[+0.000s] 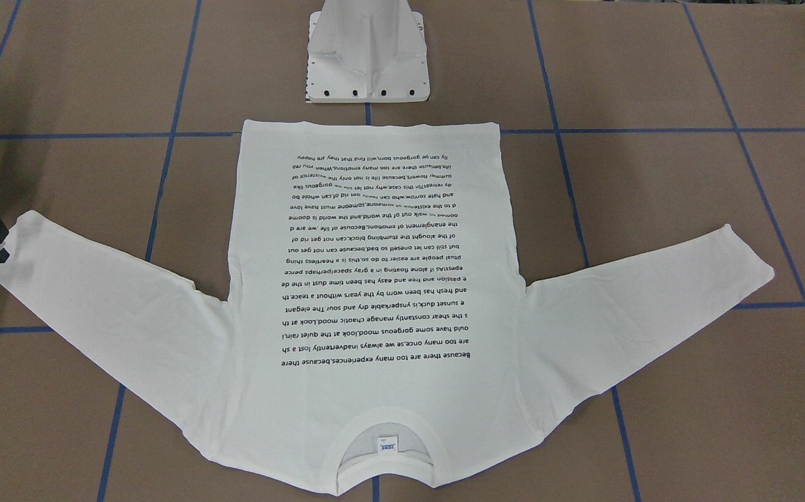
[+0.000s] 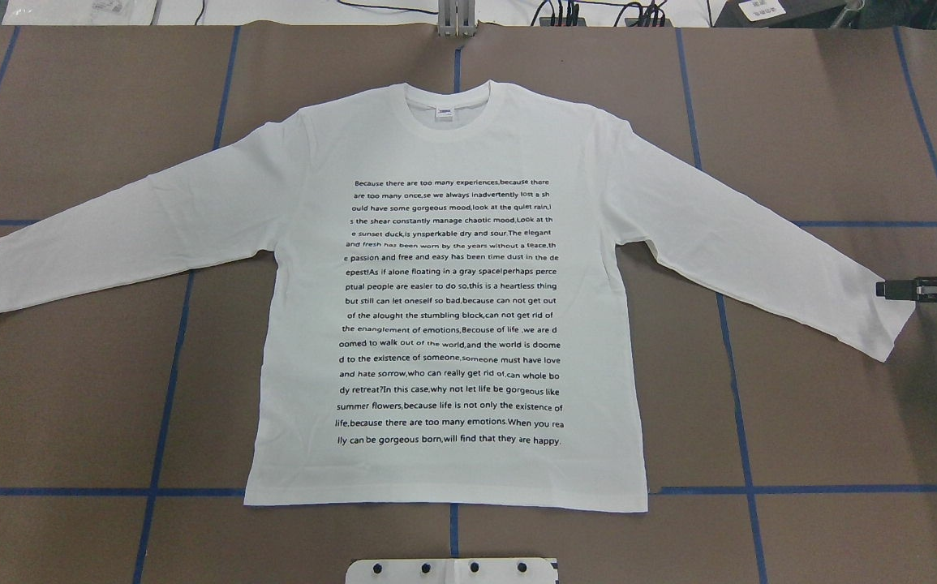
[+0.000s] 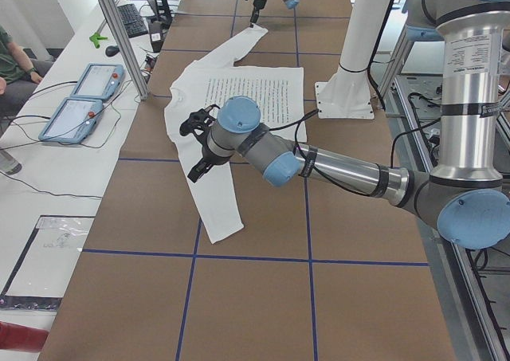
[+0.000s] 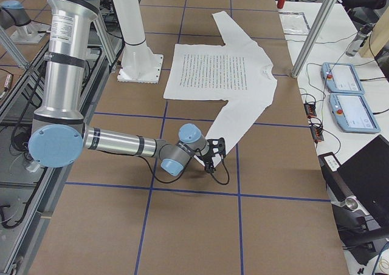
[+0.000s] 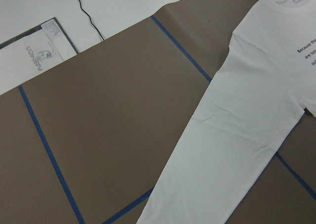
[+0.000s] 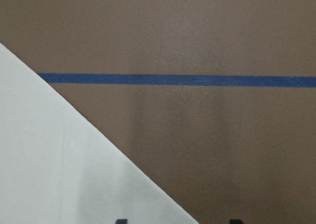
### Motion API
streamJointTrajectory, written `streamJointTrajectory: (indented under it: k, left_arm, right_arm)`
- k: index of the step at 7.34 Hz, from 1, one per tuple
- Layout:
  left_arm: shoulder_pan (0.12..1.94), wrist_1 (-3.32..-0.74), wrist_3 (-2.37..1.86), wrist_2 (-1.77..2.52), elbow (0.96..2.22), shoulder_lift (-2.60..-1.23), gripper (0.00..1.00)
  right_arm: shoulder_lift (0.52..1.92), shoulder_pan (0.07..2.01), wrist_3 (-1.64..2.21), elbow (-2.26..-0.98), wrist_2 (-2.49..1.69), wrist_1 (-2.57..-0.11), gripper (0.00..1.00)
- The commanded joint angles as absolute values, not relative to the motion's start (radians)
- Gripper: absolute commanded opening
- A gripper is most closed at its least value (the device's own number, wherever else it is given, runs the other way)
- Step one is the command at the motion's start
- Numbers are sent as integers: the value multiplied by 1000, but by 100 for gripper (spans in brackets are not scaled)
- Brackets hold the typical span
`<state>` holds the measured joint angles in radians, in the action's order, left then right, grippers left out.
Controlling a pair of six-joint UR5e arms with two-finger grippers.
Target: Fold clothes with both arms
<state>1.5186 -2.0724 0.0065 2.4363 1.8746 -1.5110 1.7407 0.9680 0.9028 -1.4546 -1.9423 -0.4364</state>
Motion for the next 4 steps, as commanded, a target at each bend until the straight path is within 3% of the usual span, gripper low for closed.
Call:
streamJointTrajectory:
  k: [1,4]
  left_arm:
    - [1519,-2072,6,2436,1875,-1511,100]
    - [1519,-2072,8,2437,1875,-1511,100]
  right_arm:
    - [1743,962,904,-1453,-1941,-436,72]
    - [1744,957,904,-1443,-1939,-436,68]
